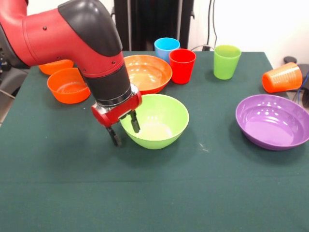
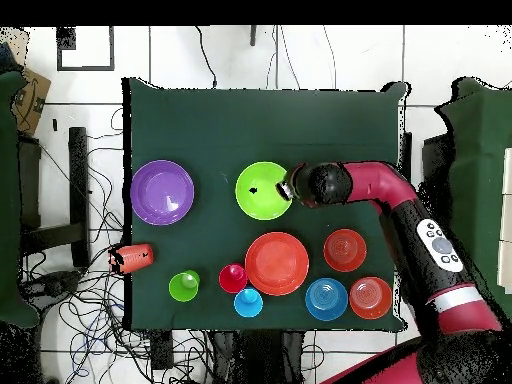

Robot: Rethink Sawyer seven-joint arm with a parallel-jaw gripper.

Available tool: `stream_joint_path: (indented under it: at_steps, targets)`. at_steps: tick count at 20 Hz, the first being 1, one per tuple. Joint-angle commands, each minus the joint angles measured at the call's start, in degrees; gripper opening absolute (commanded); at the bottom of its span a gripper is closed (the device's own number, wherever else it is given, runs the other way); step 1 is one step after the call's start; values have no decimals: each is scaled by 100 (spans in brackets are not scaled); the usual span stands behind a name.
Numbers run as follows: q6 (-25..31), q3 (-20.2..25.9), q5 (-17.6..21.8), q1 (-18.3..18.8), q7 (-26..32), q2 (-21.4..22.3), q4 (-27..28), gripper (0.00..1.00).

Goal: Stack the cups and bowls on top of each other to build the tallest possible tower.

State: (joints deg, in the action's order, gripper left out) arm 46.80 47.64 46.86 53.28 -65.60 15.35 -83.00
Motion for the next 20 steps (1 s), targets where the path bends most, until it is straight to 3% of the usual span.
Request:
stream_joint_path:
  at_steps: [1, 13, 20]
  targets:
    - [326, -209, 519, -73, 2159, -61, 565, 100]
    - [293, -228, 468, 23, 1978, 184, 255, 100]
    - [87, -416, 482, -98, 1233, 257, 35, 100]
